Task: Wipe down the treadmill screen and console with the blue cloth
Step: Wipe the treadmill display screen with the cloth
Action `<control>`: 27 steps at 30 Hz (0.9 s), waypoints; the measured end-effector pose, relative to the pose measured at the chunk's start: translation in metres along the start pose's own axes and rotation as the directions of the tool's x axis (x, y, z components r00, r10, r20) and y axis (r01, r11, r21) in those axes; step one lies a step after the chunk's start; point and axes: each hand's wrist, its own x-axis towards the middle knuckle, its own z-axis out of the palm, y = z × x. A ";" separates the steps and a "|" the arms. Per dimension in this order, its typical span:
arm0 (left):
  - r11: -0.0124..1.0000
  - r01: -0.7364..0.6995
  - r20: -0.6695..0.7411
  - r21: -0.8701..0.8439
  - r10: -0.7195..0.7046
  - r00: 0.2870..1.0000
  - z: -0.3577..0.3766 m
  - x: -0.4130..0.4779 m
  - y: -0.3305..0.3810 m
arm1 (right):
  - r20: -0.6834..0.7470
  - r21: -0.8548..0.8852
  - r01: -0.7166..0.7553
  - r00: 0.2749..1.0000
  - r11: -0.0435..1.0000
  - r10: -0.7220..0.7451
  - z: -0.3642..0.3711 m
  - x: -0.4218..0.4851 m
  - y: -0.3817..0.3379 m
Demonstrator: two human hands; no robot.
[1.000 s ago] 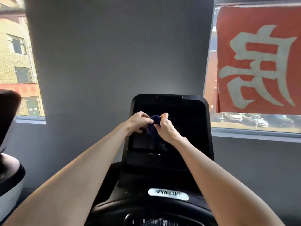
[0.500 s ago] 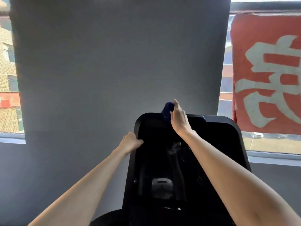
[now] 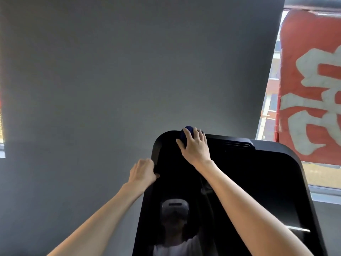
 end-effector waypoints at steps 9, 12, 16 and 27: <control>0.992 0.006 -0.091 -0.125 -0.018 0.996 0.009 0.000 -0.014 | -0.094 0.068 0.387 0.920 0.920 -0.380 0.028 0.013 -0.033; 0.980 0.011 -0.072 -0.199 -0.026 0.997 0.008 0.003 -0.018 | -0.171 0.041 0.145 0.976 0.989 -0.136 0.019 0.022 -0.016; 0.976 0.005 -0.071 -0.216 -0.020 0.997 0.009 0.004 -0.017 | -0.165 0.002 -0.199 0.967 0.980 0.197 0.016 0.018 -0.020; 0.985 0.020 -0.085 -0.169 -0.035 0.996 0.015 -0.015 -0.019 | -0.087 0.212 0.234 0.972 0.949 -0.220 0.024 0.021 -0.056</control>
